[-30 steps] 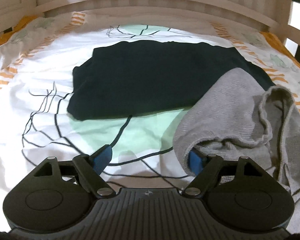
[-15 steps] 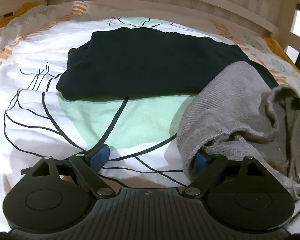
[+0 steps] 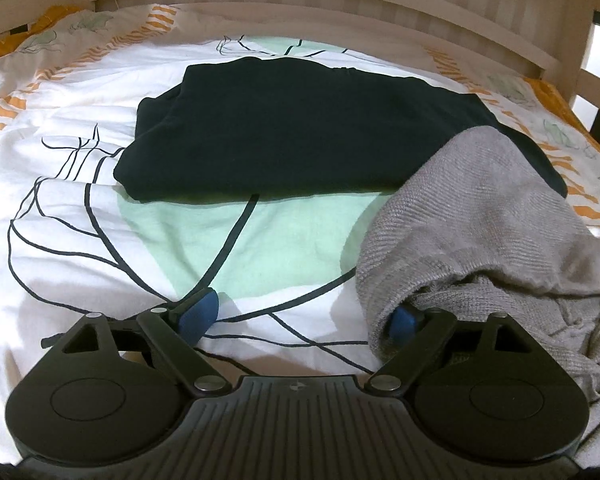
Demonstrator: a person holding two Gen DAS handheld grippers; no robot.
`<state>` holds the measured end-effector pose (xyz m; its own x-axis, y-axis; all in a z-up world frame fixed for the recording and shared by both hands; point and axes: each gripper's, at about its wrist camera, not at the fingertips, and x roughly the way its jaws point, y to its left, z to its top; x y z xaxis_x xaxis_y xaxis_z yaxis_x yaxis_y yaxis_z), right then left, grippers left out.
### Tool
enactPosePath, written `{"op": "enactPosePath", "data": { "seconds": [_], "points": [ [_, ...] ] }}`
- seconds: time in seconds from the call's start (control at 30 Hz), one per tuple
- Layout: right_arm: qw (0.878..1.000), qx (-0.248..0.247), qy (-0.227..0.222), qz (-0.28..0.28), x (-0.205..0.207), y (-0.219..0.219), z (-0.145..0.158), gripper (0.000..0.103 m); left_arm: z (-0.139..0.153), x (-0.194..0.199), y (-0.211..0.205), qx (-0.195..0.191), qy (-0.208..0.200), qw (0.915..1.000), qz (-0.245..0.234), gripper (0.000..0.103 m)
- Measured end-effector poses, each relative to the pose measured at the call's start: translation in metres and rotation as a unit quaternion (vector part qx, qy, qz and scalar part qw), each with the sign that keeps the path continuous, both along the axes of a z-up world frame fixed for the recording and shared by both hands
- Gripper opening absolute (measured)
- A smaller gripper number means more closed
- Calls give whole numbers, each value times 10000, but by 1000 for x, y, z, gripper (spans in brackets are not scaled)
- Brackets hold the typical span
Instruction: Fold large clothes
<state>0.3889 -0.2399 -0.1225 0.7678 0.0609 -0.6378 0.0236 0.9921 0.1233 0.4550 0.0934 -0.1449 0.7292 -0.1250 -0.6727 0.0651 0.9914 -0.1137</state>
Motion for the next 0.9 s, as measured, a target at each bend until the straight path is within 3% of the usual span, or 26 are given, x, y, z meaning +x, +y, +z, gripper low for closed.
{"op": "enactPosePath", "data": {
  "seconds": [0.13,0.27,0.33,0.4,0.43,0.67,0.9],
  "points": [
    [9996,245,-133,-84,-8,-9,-17,14,1,0,-1,14,3,10000,1,87],
    [9967,774,-97,-233,-6,-26,-19,26,11,-1,-2,127,146,9998,-87,86],
    [9964,838,-94,-112,-7,-29,-14,36,20,-7,0,185,226,9995,-92,86],
    [9978,644,-110,73,-10,-26,-8,52,30,-14,4,192,278,9994,-26,86],
    [9985,506,-118,174,-13,-25,-4,54,35,-18,5,201,254,9995,-2,86],
    [9987,41,-172,478,-29,-17,20,62,73,-45,-12,595,20,9981,-131,86],
    [9974,67,-327,638,-42,-5,40,64,86,-71,-42,761,-20,9962,-421,86]
  ]
}}
